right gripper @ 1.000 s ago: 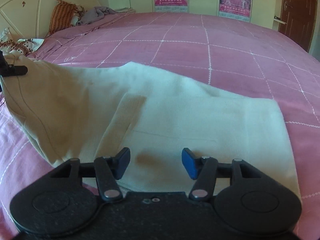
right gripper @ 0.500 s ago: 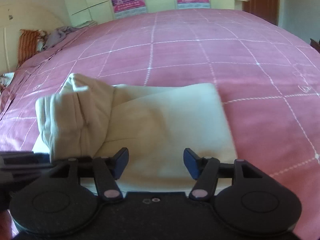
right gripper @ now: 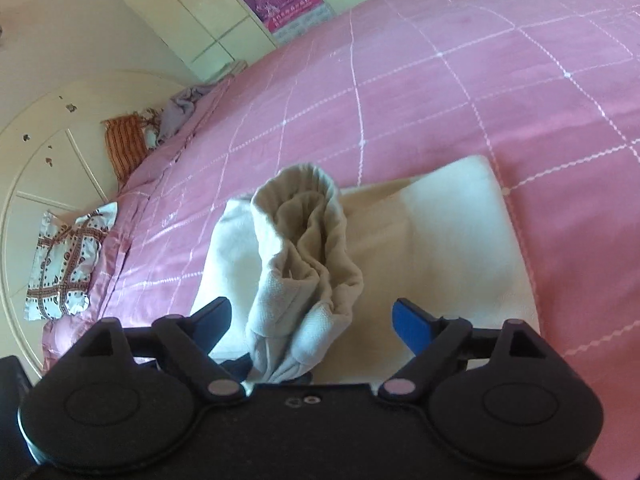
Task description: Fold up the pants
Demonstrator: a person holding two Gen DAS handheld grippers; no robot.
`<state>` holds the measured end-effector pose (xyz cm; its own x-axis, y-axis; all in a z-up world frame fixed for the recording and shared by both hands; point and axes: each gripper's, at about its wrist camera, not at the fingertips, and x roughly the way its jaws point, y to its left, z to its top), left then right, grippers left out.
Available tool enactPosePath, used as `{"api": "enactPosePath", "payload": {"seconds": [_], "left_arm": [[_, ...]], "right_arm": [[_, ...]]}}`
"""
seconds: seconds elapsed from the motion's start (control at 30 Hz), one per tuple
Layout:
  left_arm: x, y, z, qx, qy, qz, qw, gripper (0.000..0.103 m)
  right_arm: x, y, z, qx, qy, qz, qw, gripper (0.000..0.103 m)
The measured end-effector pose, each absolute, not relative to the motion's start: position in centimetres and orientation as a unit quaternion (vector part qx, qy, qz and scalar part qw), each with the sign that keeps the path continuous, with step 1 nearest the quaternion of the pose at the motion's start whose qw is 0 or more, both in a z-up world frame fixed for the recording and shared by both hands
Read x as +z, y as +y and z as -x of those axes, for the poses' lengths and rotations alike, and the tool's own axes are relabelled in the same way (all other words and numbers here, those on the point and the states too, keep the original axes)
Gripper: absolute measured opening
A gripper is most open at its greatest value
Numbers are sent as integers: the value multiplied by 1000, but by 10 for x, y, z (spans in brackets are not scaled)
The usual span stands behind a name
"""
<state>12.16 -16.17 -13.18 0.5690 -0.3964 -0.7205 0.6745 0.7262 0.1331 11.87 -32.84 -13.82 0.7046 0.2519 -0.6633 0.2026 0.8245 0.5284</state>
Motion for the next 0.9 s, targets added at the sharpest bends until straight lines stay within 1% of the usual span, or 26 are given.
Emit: {"api": "enactPosePath", "payload": {"seconds": [0.17, 0.27, 0.3, 0.33, 0.37, 0.4, 0.5, 0.53, 0.67, 0.73, 0.8, 0.9], "left_arm": [[-117, -107, -126, -283, 359, -138, 879, 27], [-111, -72, -137, -235, 361, -98, 897, 27], [-111, -61, -145, -214, 365, -87, 902, 27], [-114, -51, -153, -194, 373, -74, 904, 27], [-118, -41, -162, -178, 383, -57, 905, 27], [-122, -33, -170, -165, 391, -39, 905, 27], [-128, -23, -186, -142, 401, -3, 905, 27], [-128, -23, -190, -142, 403, 4, 904, 27], [-133, -37, -200, -156, 405, 20, 901, 27], [-136, -48, -205, -171, 410, 24, 895, 27], [-139, -57, -208, -183, 419, 25, 889, 27], [-152, -69, -210, -195, 441, 29, 876, 27]], "right_arm": [[-162, -332, -123, 30, 397, -403, 824, 87], [-168, -323, -129, 34, 403, -418, 813, 88], [-168, -319, -130, 26, 402, -409, 819, 83], [-166, -314, -132, 17, 399, -393, 829, 64], [-165, -310, -134, 7, 399, -374, 837, 50], [-165, -306, -135, -2, 403, -360, 841, 43], [-153, -301, -131, -10, 387, -337, 858, 35], [-142, -300, -126, -4, 370, -323, 871, 34], [-98, -313, -115, -3, 306, -311, 900, 34], [-89, -330, -112, -17, 296, -297, 908, 34], [-97, -346, -110, -41, 310, -292, 904, 34], [-129, -363, -101, -78, 344, -305, 885, 34]]}}
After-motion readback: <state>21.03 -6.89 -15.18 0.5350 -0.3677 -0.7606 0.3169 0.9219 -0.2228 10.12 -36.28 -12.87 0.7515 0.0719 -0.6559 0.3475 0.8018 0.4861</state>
